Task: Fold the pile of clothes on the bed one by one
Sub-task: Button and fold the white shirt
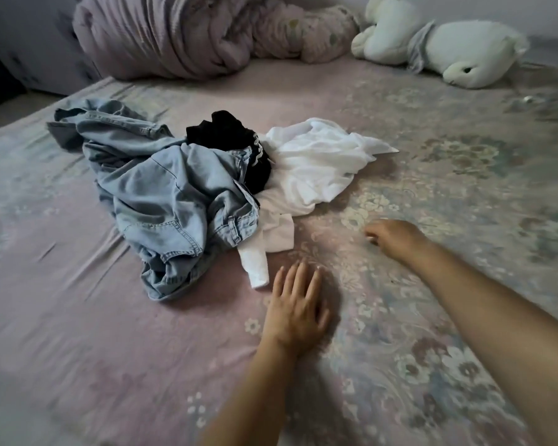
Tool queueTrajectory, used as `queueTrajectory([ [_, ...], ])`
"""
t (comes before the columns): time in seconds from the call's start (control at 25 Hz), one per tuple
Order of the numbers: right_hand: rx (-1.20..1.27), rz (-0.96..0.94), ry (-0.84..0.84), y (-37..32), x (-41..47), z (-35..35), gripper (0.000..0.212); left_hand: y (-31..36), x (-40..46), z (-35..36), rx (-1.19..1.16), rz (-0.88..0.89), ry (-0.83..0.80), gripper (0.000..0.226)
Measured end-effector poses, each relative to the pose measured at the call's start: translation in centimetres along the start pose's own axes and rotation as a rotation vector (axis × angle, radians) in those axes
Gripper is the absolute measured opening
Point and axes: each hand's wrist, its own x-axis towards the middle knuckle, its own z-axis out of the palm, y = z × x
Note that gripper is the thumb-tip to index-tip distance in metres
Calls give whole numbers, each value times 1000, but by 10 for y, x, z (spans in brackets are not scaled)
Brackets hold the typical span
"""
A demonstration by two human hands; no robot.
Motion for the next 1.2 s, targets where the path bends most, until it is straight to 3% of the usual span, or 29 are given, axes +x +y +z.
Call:
queueTrajectory([
  [0.08,-86,51,-53,28,-39,10,8,0,1,-6,19,-7,82,56],
  [0.16,5,76,-79,30,-67,31,41,-9,9,-7,112,-103,114,56],
  [0.24,-54,95,-120,20,-88,53,61,-27,30,-18,213,-227,-26,55],
  [0.36,-130,167,-116,0,-111,73,64,-48,49,-43,308,-468,-330,46],
  [0.48,-132,172,-115,-9,-126,75,65,-41,52,-37,86,-350,-338,32],
  [0.6,-78,140,-83,-2,-142,72,103,13,28,-40,-7,-27,-291,29],
  [0.68,-105,125,-82,7,-164,74,118,15,26,-45,72,-129,-316,34],
  [0.8,-125,89,-32,23,-202,90,107,-29,28,-55,222,-516,-402,40],
  [0.88,-202,153,-38,25,-219,104,81,-50,32,-51,198,-557,-440,35],
  [0.96,-177,194,-50,22,-223,107,72,-44,42,-55,195,-389,-353,34],
  [1.04,-162,146,-10,16,-223,96,92,-5,34,-65,221,-40,-235,44],
  [1.08,-108,135,-25,15,-226,92,97,27,9,-63,123,185,-365,35],
  [1.12,-71,126,-40,20,-223,89,96,65,-29,-60,-162,372,-484,26],
  [1.2,71,122,-107,30,-215,79,73,125,-94,-74,-369,544,-787,28],
])
